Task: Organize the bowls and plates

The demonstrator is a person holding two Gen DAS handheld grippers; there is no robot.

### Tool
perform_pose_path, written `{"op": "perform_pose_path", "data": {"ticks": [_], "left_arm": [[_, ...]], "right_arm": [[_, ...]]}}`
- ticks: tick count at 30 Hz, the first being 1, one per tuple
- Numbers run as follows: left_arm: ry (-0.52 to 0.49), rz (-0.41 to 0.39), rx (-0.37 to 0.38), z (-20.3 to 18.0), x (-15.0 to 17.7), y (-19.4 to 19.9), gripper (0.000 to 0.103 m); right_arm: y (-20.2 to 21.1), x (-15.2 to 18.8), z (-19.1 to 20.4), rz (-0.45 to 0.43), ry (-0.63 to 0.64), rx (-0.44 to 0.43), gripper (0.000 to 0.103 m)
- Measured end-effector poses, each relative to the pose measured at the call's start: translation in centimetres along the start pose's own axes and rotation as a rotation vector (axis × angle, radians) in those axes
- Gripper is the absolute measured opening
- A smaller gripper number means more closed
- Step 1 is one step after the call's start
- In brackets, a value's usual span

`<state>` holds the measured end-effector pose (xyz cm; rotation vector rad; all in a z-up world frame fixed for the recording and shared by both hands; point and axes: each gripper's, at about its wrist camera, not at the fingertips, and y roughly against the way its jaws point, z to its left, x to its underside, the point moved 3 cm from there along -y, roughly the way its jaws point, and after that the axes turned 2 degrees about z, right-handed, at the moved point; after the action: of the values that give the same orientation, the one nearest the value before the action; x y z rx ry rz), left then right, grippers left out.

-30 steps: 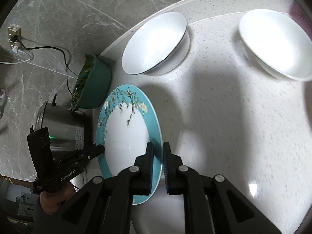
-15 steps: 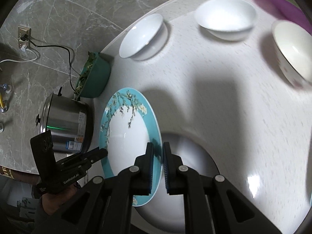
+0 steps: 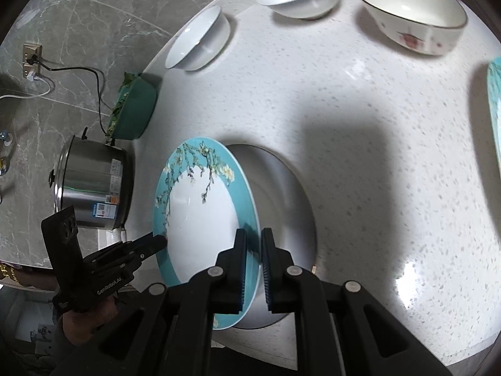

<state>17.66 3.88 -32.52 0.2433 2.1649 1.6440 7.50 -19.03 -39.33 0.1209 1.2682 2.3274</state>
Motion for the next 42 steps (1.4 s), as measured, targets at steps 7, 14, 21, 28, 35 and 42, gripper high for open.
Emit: {"op": "perform_pose_path", "data": {"ticks": [7, 14, 21, 28, 35, 42], "left_arm": [[-0.056, 0.002, -0.046, -0.9, -0.1, -1.3, 0.022], [-0.157, -0.005, -0.146, -2.4, -0.4, -2.1, 0.022], [-0.220, -0.015, -0.200, -3.1, -0.4, -2.4, 0.022], [-0.244, -0.029, -0.228, -3.4, -0.2, -2.5, 0.022], [-0.204, -0.090, -0.169, -2.9, -0.8, -0.5, 0.026], [-0.156, -0.226, 0.161, -6.4, -5.0, 4.2, 0.092]], "right_arm": [[-0.4, 0.6, -0.9, -0.012, -0.001, 0.040, 0.013], [-0.6, 1.0, -0.4, -0.025, 0.046, 0.106, 0.013], [-0.9, 1.6, -0.2, -0.039, 0.100, 0.183, 0.016], [-1.3, 1.6, 1.2, -0.048, 0.205, 0.276, 0.024], [-1.4, 1.9, 2.2, -0.058, 0.215, 0.309, 0.078], [4.0, 0.9, 0.2, -0.163, 0.041, 0.113, 0.083]]}}
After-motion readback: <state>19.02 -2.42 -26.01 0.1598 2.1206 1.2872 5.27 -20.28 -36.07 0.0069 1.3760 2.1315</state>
